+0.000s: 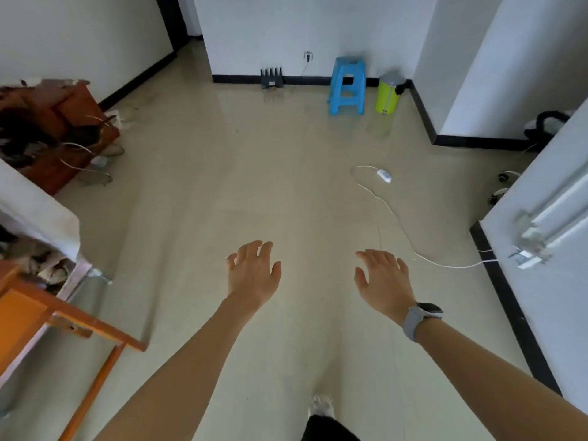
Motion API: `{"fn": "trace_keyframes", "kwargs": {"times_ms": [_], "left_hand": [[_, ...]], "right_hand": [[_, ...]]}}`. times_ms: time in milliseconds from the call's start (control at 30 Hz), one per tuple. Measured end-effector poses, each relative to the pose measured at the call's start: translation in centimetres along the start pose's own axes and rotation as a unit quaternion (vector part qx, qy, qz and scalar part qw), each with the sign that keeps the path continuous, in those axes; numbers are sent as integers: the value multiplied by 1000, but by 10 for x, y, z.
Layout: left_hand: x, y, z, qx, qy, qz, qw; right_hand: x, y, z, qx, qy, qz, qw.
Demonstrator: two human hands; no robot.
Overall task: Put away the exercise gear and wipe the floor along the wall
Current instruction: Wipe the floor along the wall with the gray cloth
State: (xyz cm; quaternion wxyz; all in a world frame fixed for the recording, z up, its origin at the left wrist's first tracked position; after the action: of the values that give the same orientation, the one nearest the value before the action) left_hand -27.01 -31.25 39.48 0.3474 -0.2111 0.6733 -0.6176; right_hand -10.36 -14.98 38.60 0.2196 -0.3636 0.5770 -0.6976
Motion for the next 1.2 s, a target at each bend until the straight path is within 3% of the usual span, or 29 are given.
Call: {"fn": "trace_keyframes", "kwargs": {"times_ms": [133,300,633,767,1000,1200], "left_hand": [[1,-29,-115,-48,5,20,999],[46,-5,-246,10,-44,6,999],[120,-25,-588,-6,-29,-10,1000],[96,-29,-717,9,16,-12,1000],[16,23,-931,45,79,18,996],[-58,11,-1147,27,95,0,995]], "right_hand": [[24,-19,-128,-4,-31,-12,999],[55,-5,-276,7,-64,-22,998],[98,-19,-610,-4,-35,-6,999],[84,-36,-713,-14,-11,-26,1000],[-3,-37,-908,-16,59,-46,997],[-70,-83,-1111,-83,88,-56,991]]}}
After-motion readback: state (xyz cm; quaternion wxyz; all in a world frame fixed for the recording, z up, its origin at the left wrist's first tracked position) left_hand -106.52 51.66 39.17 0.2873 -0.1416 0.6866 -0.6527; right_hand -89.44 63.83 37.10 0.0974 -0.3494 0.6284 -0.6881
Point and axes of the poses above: each hand's wrist, its own z-axis away from the middle knuckle, its own y-axis out of the palm, x = y × z, the point moved 5 cm from there along -z, towards the middle knuckle
